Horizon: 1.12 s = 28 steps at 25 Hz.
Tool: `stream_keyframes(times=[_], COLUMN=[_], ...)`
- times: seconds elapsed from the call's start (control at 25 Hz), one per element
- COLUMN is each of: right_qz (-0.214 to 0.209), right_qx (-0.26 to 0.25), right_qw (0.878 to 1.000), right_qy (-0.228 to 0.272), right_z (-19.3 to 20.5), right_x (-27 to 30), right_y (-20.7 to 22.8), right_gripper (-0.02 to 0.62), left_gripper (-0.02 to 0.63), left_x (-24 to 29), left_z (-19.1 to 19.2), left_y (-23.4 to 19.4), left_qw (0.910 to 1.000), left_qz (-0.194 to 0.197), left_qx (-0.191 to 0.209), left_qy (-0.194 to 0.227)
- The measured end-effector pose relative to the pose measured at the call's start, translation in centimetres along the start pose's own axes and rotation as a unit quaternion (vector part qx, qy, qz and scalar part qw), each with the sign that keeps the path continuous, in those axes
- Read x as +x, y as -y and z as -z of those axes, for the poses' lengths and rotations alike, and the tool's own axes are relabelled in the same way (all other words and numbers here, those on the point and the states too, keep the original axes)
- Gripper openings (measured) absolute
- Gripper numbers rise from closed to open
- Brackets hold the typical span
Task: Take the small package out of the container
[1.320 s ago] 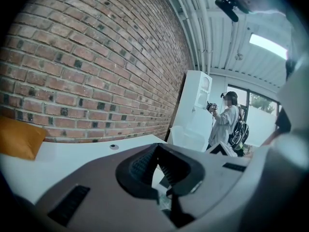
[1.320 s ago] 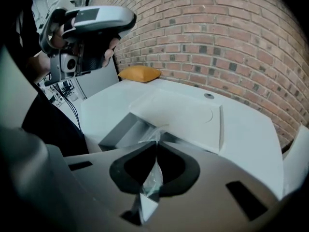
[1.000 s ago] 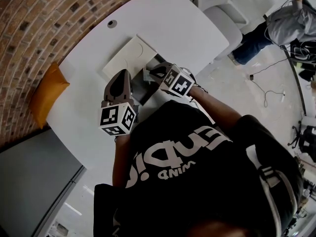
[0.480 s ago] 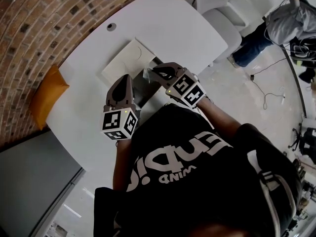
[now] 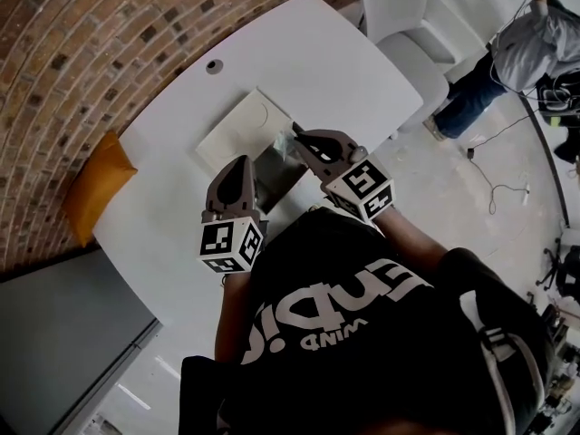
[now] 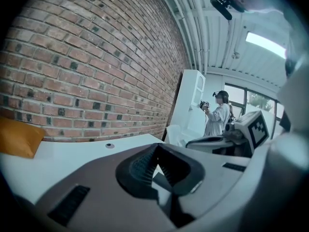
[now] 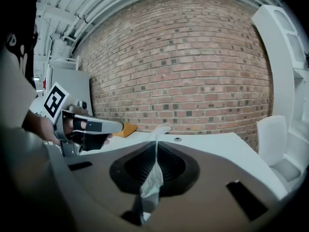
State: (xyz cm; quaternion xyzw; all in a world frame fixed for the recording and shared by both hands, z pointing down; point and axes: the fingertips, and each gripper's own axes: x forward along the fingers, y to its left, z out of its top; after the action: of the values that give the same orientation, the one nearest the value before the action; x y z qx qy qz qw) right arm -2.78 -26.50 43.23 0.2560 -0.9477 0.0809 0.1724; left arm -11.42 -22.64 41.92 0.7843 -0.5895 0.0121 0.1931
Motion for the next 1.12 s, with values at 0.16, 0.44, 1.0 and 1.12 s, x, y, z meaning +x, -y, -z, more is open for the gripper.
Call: stream_keyframes(times=[0.16,0.44,1.0,1.12], right_qz=[0.015,0.034,0.063,0.063], right_qx=[0.017,0.042,0.044,0.046], right_qw=[0.999,0.995,0.992,0.991], right_qy=[0.046,0.085,0.104,0.109], right_z=[-1.1,-1.2,-1.0,-1.1], right_x=[-1.2,-2.8,-3.7,-4.0], right_y=[0.6,1.6,1.4,1.3], right_gripper=[0.009,0.009,0.009,0.009], left_gripper=[0.008,0.008,0.008,0.008], left_x=[-0.4,-1.0,-1.8,-1.9], left_z=[-0.2,-0.7,-0.4,-0.4], left_y=[0.2,-0.1,0.3,0.4], left_qw=[1.0000,0.9997,0.9995,0.9995], left_qz=[-0.001,-0.012,-0.012,-0.012], left_qx=[0.002,0.013,0.020,0.020], left_qy=[0.004,0.014,0.020,0.022])
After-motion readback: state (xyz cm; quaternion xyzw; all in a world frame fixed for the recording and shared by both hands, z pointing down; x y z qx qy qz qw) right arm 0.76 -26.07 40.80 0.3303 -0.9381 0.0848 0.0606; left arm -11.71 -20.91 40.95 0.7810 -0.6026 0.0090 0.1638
